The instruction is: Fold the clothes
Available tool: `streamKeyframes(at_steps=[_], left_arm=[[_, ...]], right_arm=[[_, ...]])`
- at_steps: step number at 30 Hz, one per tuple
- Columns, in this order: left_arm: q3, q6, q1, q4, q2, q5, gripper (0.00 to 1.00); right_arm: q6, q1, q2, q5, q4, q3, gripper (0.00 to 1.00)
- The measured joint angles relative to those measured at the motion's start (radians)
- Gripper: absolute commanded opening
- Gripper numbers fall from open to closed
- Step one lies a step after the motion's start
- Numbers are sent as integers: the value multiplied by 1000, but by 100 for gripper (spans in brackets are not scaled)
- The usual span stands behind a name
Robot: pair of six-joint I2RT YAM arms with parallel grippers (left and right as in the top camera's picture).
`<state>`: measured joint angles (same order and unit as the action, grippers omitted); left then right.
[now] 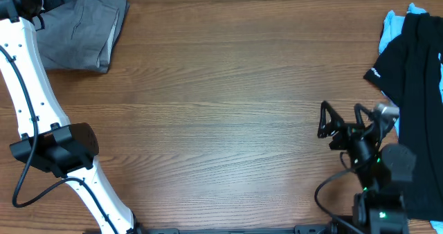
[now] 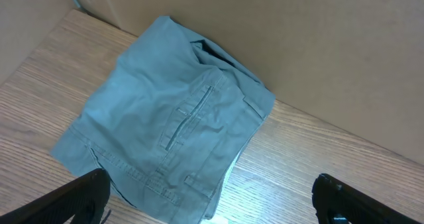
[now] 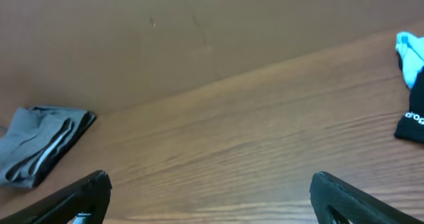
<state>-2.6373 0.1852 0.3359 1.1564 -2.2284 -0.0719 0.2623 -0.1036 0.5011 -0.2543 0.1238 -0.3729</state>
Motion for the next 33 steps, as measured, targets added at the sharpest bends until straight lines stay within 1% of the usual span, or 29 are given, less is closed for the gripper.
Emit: streamKeyframes(at_steps=[5, 13, 29, 33], left_arm=[[0, 0, 0, 0, 0, 0, 100], [0, 0, 0, 0, 0, 0, 100], [0, 0, 0, 0, 0, 0, 100], [0, 0, 0, 0, 0, 0, 100]], right_arm=[[-1, 17, -124, 3, -34, 114, 100], [-2, 66, -275, 36, -40, 192, 100], [-1, 66, -476, 60, -41, 314, 100], [-2, 66, -486, 61, -63, 323, 100]])
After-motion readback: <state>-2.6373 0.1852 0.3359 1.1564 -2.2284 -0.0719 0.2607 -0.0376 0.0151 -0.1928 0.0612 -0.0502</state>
